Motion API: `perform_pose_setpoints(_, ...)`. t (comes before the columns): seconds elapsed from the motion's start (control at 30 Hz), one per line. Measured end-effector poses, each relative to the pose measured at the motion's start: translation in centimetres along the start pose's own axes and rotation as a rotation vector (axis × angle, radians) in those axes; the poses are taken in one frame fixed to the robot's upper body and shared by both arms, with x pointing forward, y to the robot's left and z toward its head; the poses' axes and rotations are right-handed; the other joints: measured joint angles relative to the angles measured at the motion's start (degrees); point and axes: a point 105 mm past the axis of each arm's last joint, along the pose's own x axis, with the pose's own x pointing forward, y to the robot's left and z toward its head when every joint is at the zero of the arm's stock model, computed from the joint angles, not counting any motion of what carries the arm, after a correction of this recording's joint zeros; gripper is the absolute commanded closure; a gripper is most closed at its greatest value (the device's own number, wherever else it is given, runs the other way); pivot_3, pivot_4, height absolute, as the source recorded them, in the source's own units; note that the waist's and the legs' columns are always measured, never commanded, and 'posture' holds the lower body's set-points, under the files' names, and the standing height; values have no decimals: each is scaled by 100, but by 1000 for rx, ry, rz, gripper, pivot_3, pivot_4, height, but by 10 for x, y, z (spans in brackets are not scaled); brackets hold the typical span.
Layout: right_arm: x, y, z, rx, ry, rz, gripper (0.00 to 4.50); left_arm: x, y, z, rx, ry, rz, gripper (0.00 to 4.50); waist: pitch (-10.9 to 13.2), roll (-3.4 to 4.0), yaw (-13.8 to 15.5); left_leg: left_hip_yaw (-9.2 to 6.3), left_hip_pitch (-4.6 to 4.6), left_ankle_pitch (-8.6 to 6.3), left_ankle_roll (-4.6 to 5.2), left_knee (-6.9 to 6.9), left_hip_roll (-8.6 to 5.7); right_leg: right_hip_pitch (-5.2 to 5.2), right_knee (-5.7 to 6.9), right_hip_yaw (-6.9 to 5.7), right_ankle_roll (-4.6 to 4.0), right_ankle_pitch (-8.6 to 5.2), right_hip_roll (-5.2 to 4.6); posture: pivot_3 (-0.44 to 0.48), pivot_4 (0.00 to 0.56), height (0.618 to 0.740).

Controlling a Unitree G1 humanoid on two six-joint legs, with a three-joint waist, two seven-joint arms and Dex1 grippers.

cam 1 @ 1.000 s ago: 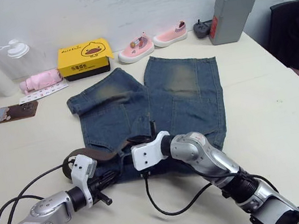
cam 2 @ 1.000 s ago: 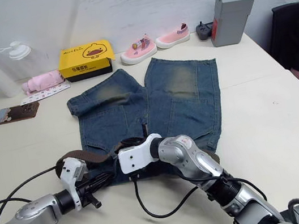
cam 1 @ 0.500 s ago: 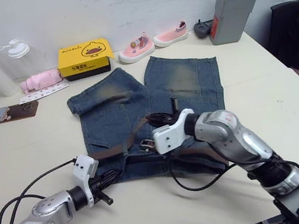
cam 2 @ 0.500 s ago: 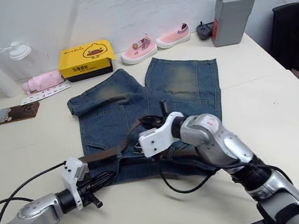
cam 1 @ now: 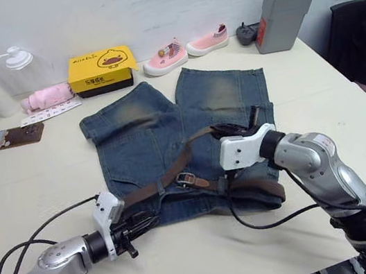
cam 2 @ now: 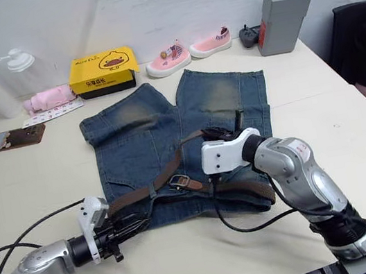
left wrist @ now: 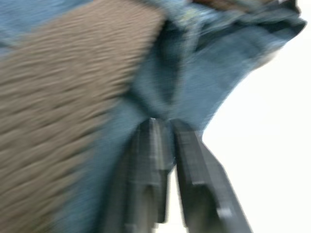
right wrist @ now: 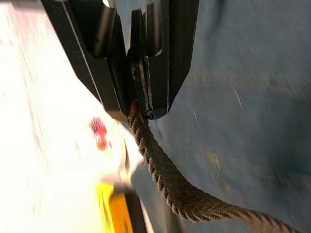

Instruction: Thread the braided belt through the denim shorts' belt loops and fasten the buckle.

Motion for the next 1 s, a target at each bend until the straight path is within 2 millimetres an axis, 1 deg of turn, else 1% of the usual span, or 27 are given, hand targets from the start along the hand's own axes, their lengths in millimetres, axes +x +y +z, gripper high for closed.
perform_pose_setpoints(0.03, -1, 1, 3, 1, -6, 8, 4500, -3, -5, 8, 8, -11, -32, 1825, 2, -3, 1, -2, 0, 0, 0, 1, -1, 0, 0, 0, 0, 0, -1, 0, 150, 706)
perform_pose_setpoints(0.1, 1, 6, 6, 12, -15, 29, 4500, -7, -9, 20, 29, -14, -71, 796, 2, -4, -1, -4, 2, 0, 0, 1, -3, 1, 0, 0, 0, 0, 0, 0, 150, 706)
perform_pose_setpoints(0.13, 2, 8, 7, 16, -18, 38, 4500, -9, -10, 23, 33, -16, -78, 408, 3, -2, -4, -4, 3, 0, 0, 0, -3, 1, 1, 2, 0, 0, 0, 0, 150, 706)
perform_pose_setpoints(0.23, 3, 13, 6, 36, -7, 64, 4500, -13, -15, 32, 34, -8, -121, 408, 7, 3, -7, -4, 2, 1, 0, -2, -4, -1, 2, 2, 0, 0, 2, 0, 150, 706)
perform_pose_setpoints(0.3, 3, 15, 4, 47, 5, 79, 4500, -17, -22, 38, 25, 3, -179, 408, 14, -6, -6, -4, 0, 1, -1, -1, -2, -2, 3, 0, -1, -1, 5, 0, 150, 706)
perform_pose_setpoints(0.33, 4, 17, 2, 56, 20, 98, 4500, -19, -28, 57, 63, -32, -235, 408, 18, -5, 5, -4, -1, 2, -2, 2, -3, 1, -1, -5, -2, -1, 5, 0, 150, 706)
perform_pose_setpoints(0.37, 6, 18, 4, 57, 15, 106, 4500, -16, -27, 75, 118, -94, -229, 408, 17, 6, 10, -5, 0, 3, 0, 2, -10, 5, 0, -3, 2, 1, -2, 0, 150, 706)
perform_pose_setpoints(0.4, 9, 19, 9, 65, 0, 112, 4500, -6, -21, 89, 176, -148, -186, 408, 14, 7, -1, 1, 6, 5, 4, 0, -15, 10, 2, 2, 5, 3, -1, 0, 150, 706)
perform_pose_setpoints(0.43, 10, 20, 11, 76, -2, 121, 4500, 10, -14, 87, 255, -136, -122, 408, 14, 2, -9, 15, 5, 6, 3, -1, -14, 9, 1, 2, 5, 3, 4, 0, 150, 706)
perform_pose_setpoints(0.5, 12, 20, 14, 91, -7, 123, 4500, 24, -8, 81, 307, -121, -80, 408, 14, 3, -9, 20, 3, 7, 3, -2, -14, 6, -1, 1, 5, 3, 7, 0, 150, 706)
perform_pose_setpoints(0.7, 16, 19, 24, 97, -33, 130, 4500, 46, 1, 71, 418, -116, -12, 408, 14, 2, -10, 33, 2, 8, 3, -1, -7, 4, -2, 1, 5, 3, 12, 0, 150, 706)
perform_pose_setpoints(0.8, 17, 14, 28, 98, -46, 118, 4500, 56, 12, 72, 472, -163, 63, 408, 18, -4, 10, 27, -1, 8, 3, 5, -8, 4, 3, -4, 5, 3, 7, 0, 150, 706)
perform_pose_setpoints(0.87, 17, 11, 34, 93, -63, 108, 4500, 64, 20, 76, 515, -194, 117, 931, 16, -6, 17, 27, 0, 8, 4, 7, -13, 7, 5, -4, 6, 4, 2, 0, 150, 706)
perform_pose_setpoints(0.9, 17, 11, 33, 96, -60, 110, 4500, 66, 21, 76, 531, -203, 129, 1131, 17, -7, 11, 28, 0, 9, 5, 5, -12, 7, 3, -5, 6, 4, 3, 0, 150, 706)
perform_pose_setpoints(0.93, 17, 11, 33, 98, -58, 111, 4500, 69, 22, 76, 530, -213, 133, 1625, 17, -7, 9, 28, 0, 9, 5, 6, -12, 6, 4, -4, 6, 4, 3, 0, 150, 706)
perform_pose_setpoints(0.97, 17, 11, 33, 98, -58, 111, 4500, 70, 23, 76, 527, -220, 135, 1955, 17, -7, 8, 29, 0, 9, 6, 6, -12, 6, 4, -4, 6, 4, 4, 0, 150, 706)
perform_pose_setpoints(1.0, 17, 11, 33, 100, -56, 112, 4500, 73, 21, 76, 520, -238, 130, 2417, 17, -7, 4, 29, 0, 11, 8, 6, -10, 6, 4, -5, 6, 4, 4, 0, 150, 706)
